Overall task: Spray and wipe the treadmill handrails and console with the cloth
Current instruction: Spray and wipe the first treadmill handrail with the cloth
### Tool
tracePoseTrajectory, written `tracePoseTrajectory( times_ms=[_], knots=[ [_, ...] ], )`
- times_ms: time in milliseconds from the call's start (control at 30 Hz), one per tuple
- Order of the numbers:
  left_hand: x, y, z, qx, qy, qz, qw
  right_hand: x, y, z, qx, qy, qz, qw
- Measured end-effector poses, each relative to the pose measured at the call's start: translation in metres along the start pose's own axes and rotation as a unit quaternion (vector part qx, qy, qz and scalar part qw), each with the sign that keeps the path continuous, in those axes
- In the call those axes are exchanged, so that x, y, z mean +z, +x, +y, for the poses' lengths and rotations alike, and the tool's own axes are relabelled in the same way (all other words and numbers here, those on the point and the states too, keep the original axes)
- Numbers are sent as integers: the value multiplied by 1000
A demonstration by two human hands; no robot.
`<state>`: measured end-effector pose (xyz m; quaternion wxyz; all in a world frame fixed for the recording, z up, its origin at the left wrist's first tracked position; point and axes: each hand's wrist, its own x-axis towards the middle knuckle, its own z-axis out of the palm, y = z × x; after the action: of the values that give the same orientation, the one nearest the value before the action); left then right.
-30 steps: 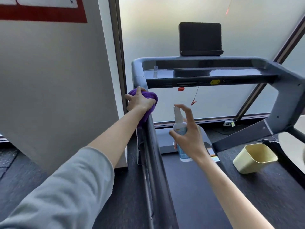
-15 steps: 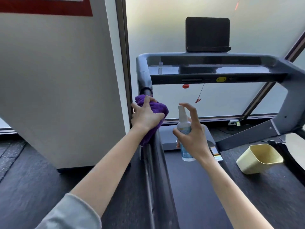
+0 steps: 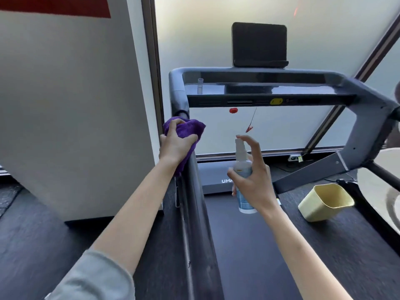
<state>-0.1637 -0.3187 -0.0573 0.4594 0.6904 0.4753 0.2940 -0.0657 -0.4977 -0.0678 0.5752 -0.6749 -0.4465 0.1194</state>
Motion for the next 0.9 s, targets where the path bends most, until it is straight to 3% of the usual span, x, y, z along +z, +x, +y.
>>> tracePoseTrajectory(
  times_ms=[200, 333, 567, 767, 900],
  knots=[
    [-3, -86, -23, 35, 7, -17, 999, 8, -6, 15, 5, 21, -10, 1000],
    [0, -46, -12, 8, 45, -7, 999, 21, 0, 9, 9, 0, -30, 999],
    [-1, -8, -1, -3, 6, -4, 1000, 9, -15, -3, 11, 1, -36, 999],
    [-16, -95, -10, 27, -50, -61, 997, -11, -45, 8, 19, -15, -30, 999],
    [-16, -169, -22, 25, -48, -55, 997, -17, -63, 17, 14, -15, -13, 1000]
  ],
)
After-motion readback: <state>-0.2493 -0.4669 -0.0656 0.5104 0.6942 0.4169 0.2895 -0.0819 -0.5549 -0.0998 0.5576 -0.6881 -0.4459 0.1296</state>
